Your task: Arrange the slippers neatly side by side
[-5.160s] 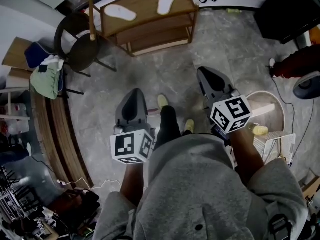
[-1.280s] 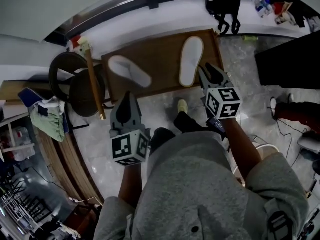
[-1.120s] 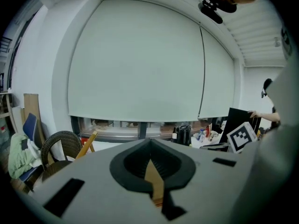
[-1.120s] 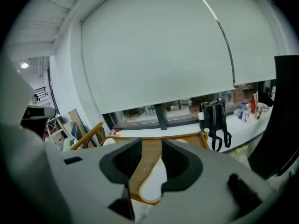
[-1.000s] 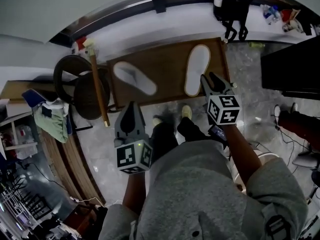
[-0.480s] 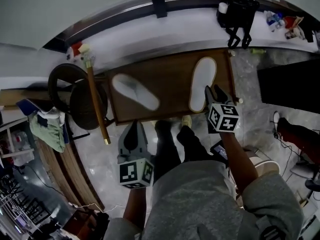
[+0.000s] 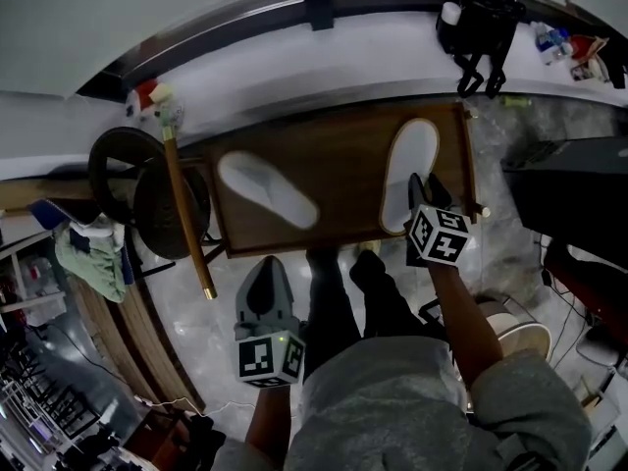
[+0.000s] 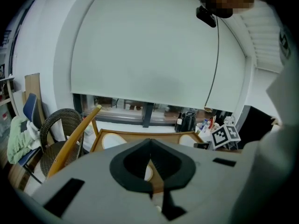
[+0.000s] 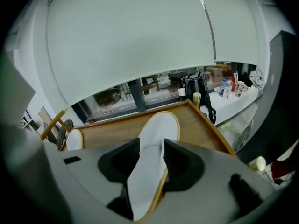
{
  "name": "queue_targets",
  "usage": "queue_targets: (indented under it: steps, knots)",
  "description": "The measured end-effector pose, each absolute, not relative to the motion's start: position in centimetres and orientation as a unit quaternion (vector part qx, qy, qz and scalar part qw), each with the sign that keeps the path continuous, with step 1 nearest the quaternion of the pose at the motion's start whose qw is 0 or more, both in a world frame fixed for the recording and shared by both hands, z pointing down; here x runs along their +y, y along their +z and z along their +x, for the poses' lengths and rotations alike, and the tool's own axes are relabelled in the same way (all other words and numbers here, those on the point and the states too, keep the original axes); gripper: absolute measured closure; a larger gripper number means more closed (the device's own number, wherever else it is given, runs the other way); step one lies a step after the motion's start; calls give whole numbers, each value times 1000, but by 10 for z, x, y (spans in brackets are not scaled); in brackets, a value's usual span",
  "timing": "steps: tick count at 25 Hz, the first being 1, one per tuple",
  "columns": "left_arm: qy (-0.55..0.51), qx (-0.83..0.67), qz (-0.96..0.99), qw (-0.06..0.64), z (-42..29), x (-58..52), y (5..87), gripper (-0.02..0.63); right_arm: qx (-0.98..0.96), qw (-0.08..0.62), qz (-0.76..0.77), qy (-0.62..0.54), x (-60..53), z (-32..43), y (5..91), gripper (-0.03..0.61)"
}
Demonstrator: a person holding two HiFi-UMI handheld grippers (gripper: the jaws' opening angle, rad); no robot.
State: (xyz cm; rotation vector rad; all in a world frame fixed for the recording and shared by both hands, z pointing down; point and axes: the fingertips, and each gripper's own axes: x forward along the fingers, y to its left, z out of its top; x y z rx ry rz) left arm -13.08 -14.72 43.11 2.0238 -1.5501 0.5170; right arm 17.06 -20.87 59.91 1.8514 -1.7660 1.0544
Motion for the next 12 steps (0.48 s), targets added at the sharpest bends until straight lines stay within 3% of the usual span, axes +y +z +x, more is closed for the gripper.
queue_targets:
  steps: [10, 12]
  knots:
    - [197, -577, 743, 274, -135, -141, 439, 598, -585, 184, 678, 405, -219, 171, 624, 419]
    - [195, -579, 743, 273, -136, -141, 440, 598, -573, 198, 685, 404, -217, 174, 629, 483]
